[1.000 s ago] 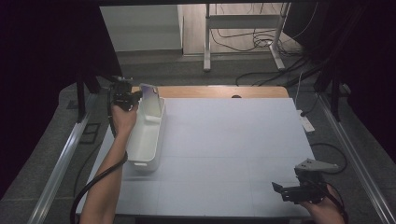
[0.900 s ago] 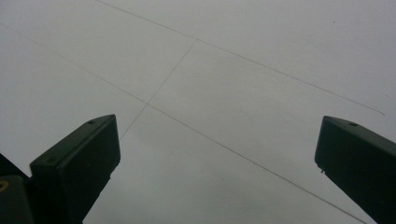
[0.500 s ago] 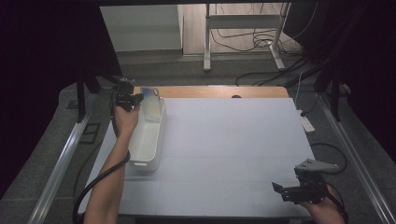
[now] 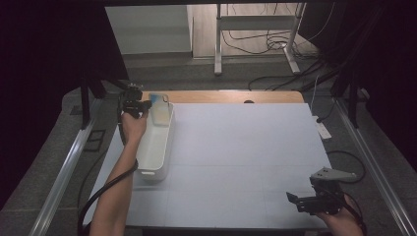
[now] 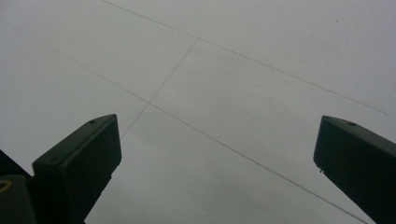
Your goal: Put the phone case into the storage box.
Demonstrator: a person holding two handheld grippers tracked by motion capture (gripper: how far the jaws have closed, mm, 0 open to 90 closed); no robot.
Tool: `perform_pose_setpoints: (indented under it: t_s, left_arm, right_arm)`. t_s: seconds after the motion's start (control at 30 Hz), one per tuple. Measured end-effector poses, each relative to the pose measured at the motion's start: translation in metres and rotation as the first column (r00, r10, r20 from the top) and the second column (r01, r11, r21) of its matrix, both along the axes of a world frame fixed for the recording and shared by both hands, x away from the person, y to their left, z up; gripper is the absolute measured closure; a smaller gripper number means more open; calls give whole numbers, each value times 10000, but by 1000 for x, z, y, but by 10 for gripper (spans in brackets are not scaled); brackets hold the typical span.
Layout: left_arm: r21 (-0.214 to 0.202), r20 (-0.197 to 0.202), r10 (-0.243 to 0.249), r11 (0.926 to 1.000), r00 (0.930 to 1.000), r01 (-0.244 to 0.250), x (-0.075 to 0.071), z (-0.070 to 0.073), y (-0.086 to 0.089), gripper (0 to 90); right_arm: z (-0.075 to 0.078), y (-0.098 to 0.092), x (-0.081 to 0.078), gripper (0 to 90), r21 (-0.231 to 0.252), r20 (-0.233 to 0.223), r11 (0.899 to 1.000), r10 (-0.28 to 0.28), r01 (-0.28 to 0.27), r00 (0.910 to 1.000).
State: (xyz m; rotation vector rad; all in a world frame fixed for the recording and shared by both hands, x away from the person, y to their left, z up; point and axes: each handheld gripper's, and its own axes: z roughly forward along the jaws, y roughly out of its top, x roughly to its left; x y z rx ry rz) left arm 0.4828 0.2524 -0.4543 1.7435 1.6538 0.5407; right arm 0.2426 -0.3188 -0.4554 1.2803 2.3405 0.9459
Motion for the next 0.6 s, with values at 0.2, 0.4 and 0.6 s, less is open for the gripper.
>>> perform_pose_setpoints:
  t_s: [0.2,0.4,0.6]
  left_arm:
    - [-7,29,-92,10000,10000,92,0,0,0,824]
    - [37,135,-218,9998,9997,217,-1,1,0,787]
    - [171,195,-416,9990,9989,413,-3,4,-1,703]
  right_arm:
    - [0,0,0,8,12,-3,10000,-13,13,10000]
    - [0,0,0,8,7,4,10000,5,-5,10000]
    - [0,0,0,9,-1,-16,10000,3,-3,10000]
